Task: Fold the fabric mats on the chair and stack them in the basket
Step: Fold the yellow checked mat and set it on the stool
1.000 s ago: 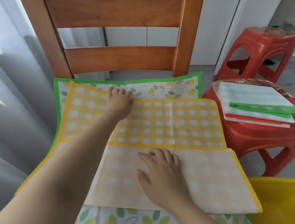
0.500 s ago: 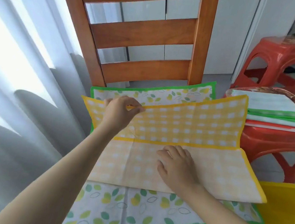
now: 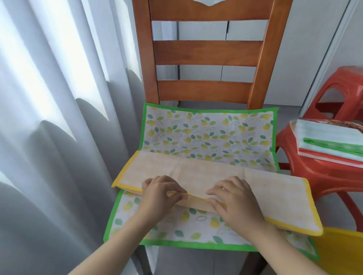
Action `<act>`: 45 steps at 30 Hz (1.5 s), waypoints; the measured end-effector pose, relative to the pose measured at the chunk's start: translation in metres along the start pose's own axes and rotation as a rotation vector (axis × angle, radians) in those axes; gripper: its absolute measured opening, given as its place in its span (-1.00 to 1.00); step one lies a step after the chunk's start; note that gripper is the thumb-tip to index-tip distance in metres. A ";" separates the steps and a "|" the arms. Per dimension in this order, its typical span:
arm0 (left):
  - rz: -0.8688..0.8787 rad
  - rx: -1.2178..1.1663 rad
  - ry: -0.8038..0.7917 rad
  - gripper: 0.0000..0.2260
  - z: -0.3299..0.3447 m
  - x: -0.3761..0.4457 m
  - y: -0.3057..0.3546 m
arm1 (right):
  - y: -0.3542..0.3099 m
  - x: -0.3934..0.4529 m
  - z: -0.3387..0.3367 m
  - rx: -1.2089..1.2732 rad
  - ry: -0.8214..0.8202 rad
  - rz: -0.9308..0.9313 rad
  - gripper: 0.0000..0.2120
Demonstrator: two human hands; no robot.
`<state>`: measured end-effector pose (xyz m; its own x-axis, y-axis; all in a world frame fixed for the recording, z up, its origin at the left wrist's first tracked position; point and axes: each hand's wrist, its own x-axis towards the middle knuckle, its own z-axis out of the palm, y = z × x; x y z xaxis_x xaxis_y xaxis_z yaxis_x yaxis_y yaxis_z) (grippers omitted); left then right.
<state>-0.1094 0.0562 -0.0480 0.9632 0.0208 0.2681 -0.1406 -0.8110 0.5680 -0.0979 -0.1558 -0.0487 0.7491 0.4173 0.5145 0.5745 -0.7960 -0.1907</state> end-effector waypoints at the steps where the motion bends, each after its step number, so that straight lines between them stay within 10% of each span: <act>1: -0.005 0.012 -0.012 -0.96 0.002 -0.003 -0.004 | 0.001 -0.004 0.004 0.009 -0.042 -0.002 -0.71; 17: 0.064 0.067 -0.283 -0.87 0.002 0.006 -0.011 | 0.006 -0.015 0.015 0.078 -0.132 -0.030 -0.72; 31: 0.016 -0.135 -0.169 -0.73 -0.016 0.019 0.022 | 0.013 -0.015 0.000 0.156 -0.033 -0.124 -0.75; 45: -0.003 0.377 -0.366 -0.47 0.064 0.036 0.028 | 0.029 -0.033 0.002 0.237 -0.251 -0.021 -0.72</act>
<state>-0.0639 -0.0038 -0.0724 0.9900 -0.1274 -0.0607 -0.1103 -0.9668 0.2306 -0.1053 -0.1915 -0.0727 0.7770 0.5511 0.3043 0.6295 -0.6740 -0.3867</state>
